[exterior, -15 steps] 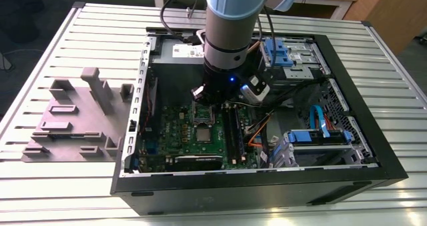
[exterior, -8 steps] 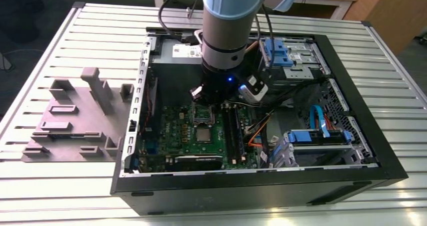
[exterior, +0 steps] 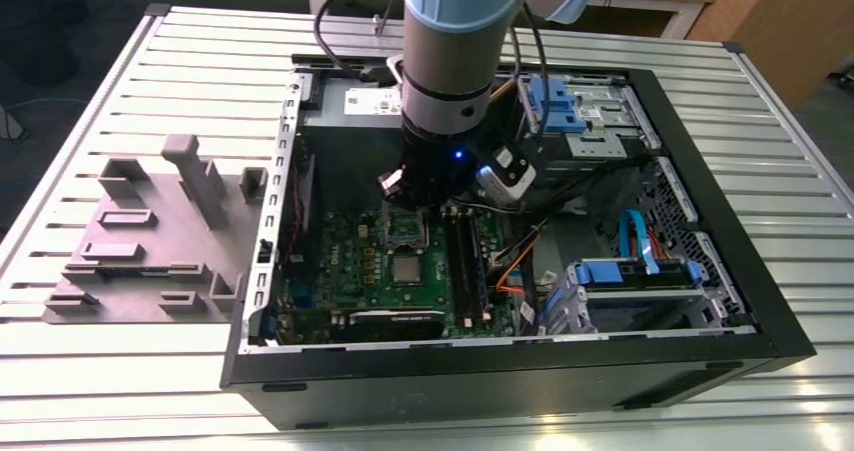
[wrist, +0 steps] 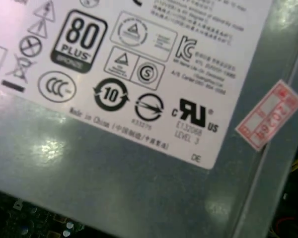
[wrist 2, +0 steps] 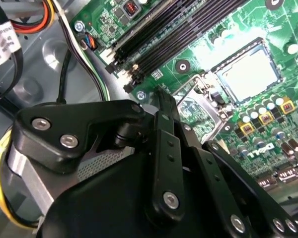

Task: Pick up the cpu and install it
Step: 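Close the cpu cover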

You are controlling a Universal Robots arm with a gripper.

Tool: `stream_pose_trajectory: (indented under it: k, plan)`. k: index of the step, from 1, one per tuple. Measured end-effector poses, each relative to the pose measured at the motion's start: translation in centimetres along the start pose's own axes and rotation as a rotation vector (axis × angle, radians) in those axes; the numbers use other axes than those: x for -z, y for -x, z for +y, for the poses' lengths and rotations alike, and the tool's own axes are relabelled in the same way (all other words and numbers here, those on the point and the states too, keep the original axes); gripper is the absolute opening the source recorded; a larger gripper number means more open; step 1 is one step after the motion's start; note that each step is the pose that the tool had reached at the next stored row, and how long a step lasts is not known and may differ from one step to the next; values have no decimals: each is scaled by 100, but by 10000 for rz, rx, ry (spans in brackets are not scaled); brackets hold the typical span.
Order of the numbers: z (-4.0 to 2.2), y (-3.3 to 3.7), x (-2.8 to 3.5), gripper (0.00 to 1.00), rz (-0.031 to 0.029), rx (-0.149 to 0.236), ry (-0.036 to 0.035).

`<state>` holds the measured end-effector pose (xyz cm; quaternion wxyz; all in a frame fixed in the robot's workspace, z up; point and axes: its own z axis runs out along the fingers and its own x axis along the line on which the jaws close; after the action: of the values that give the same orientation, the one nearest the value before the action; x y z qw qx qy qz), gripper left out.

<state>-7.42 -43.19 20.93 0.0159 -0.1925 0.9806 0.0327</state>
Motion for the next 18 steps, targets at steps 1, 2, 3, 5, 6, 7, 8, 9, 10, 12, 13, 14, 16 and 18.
stream_pose_trajectory:
  k: [1, 2, 3, 5, 6, 7, 8, 9, 10, 12, 13, 14, 16, 18]
  plan:
    - [-2, 0, 13, 10, -1, 0, 0]
    - [-5, -1, 26, 10, -1, 0, 0]
    - [-10, -2, 35, 10, -2, 1, 2]
    - [-21, -7, 44, 10, -3, 1, 1]
    - [-23, -8, 46, 10, -1, 1, 0]
    - [-24, -9, 46, 10, -1, -1, 0]
    - [-24, -9, 46, 10, -1, -1, 0]
    - [-26, -9, 46, 10, -1, 1, 0]
    - [-26, -9, 46, 10, -1, 0, 0]
    - [-27, -9, 47, 10, -1, 1, -2]
    - [-27, -10, 51, 10, 1, 1, -4]
    - [-27, -10, 56, 10, 1, 1, -4]
    - [-27, -9, 61, 10, -3, 1, -1]
    - [-30, -10, 63, 10, 1, 6, -3]
